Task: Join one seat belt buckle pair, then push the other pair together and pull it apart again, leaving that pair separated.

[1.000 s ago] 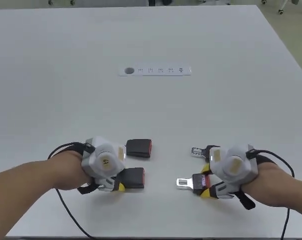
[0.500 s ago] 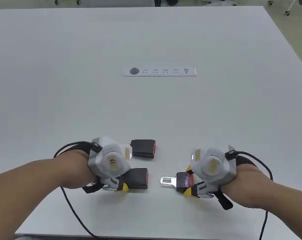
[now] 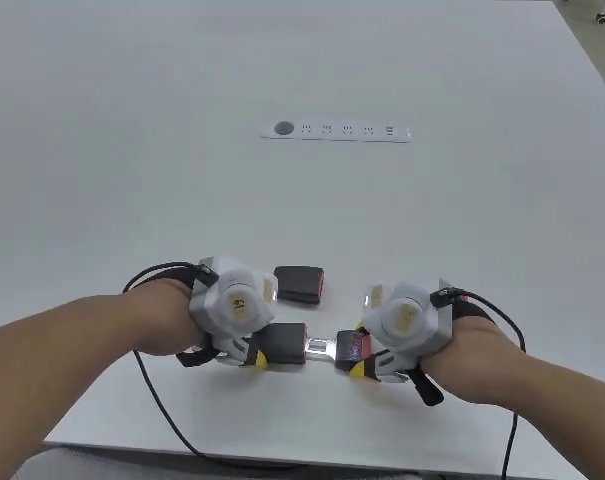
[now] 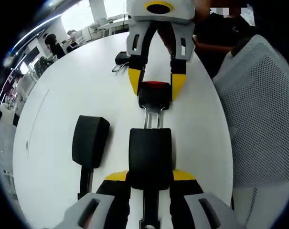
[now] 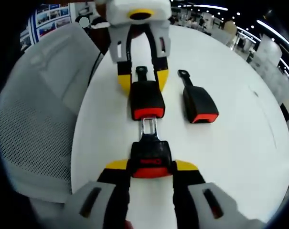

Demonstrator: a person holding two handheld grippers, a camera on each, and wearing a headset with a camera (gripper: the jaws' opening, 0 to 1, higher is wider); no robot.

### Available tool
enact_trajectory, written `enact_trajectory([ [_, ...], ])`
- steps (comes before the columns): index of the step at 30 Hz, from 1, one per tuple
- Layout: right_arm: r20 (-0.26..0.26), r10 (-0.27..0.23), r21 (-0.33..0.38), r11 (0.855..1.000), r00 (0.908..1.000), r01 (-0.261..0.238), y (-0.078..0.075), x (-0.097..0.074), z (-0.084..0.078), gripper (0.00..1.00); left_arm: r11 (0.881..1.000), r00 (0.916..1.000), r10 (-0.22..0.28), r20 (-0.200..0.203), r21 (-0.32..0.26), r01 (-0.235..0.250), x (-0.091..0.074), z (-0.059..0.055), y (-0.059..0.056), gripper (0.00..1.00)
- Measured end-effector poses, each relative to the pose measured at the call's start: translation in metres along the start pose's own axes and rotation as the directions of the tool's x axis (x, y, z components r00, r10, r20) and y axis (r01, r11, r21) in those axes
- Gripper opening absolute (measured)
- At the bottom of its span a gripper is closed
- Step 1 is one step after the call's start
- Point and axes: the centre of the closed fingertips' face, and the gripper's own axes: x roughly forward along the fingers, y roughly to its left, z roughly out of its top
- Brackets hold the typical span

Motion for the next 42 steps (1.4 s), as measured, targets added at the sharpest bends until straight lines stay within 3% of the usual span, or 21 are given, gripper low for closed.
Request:
enact_trajectory([
  [21,-0.007,-0.011,-0.026,1.0,0.9999,0.011,-0.003,-0.001,0.001,0.34,1.0,0.9994,-0.028,-0.022,0.003,0.028,0.002,0.001,0.0,0.32],
  [42,0.022,0.003,-0.023,1.0,0.9997,-0.003,-0.001,0.006,0.012,0.33,0.999,0.999,-0.032,-0.031,0.027,0.033,0.003,0.001,0.0,0.32],
])
